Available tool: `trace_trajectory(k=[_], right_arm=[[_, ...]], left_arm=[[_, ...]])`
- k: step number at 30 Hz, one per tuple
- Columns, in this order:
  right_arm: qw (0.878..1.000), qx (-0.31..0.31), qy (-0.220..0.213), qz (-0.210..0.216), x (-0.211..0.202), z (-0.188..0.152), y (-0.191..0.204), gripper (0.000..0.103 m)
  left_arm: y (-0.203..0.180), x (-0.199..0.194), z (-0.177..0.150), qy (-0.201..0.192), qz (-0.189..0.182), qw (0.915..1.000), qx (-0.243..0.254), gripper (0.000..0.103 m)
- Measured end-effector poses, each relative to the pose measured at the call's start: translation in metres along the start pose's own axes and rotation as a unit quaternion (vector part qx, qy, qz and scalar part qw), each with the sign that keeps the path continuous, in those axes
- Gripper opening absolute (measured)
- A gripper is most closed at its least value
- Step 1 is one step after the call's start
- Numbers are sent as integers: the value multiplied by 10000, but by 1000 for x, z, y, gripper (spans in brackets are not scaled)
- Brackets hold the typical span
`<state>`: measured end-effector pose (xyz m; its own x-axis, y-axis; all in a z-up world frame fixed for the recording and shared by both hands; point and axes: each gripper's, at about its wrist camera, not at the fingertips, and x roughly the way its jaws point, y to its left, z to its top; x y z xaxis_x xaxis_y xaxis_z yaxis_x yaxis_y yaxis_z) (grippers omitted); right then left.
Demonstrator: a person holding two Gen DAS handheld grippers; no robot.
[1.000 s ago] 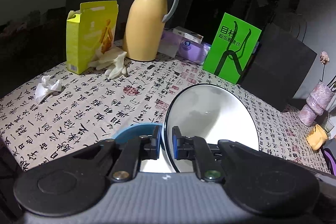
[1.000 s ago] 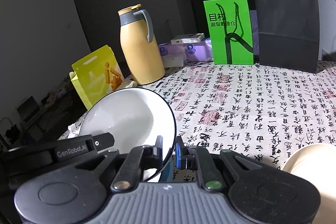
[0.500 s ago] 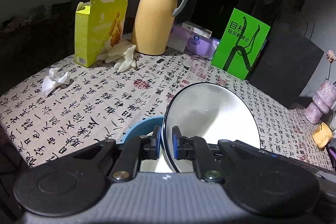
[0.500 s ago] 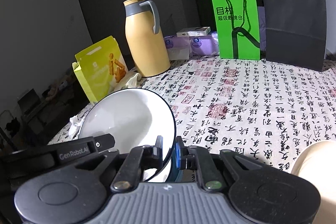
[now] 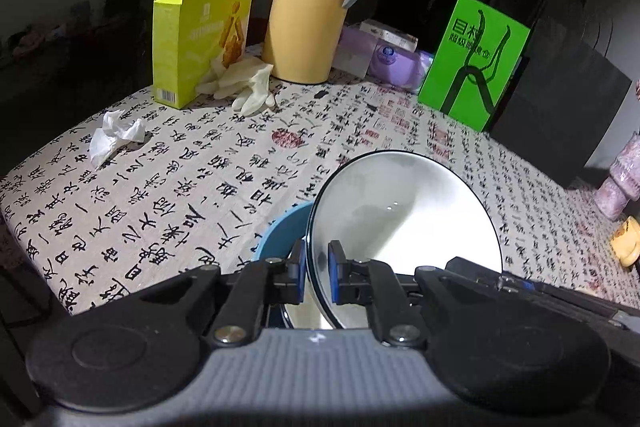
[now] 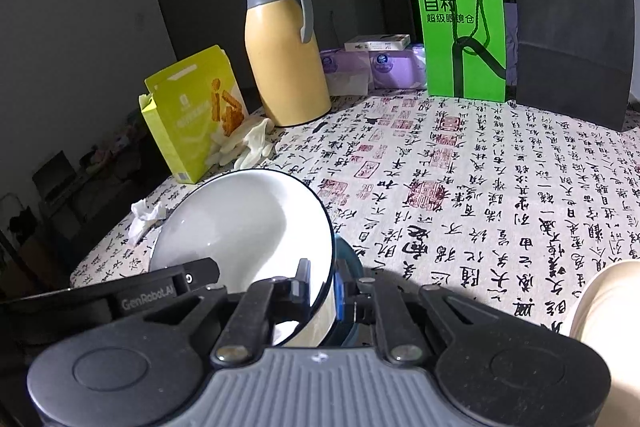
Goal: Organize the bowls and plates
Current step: 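Lower the held white bowl into the blue bowl with both grippers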
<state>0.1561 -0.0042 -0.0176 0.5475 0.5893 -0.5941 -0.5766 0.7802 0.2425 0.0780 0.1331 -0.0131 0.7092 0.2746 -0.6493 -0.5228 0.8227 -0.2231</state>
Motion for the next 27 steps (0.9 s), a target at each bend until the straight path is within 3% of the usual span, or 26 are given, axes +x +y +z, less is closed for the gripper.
trace_trajectory(k=[27], right_arm=[[9995, -208, 171, -164, 12, -5, 3, 11]], left_arm=[[3, 13, -3, 320, 59, 9993, 156, 12]])
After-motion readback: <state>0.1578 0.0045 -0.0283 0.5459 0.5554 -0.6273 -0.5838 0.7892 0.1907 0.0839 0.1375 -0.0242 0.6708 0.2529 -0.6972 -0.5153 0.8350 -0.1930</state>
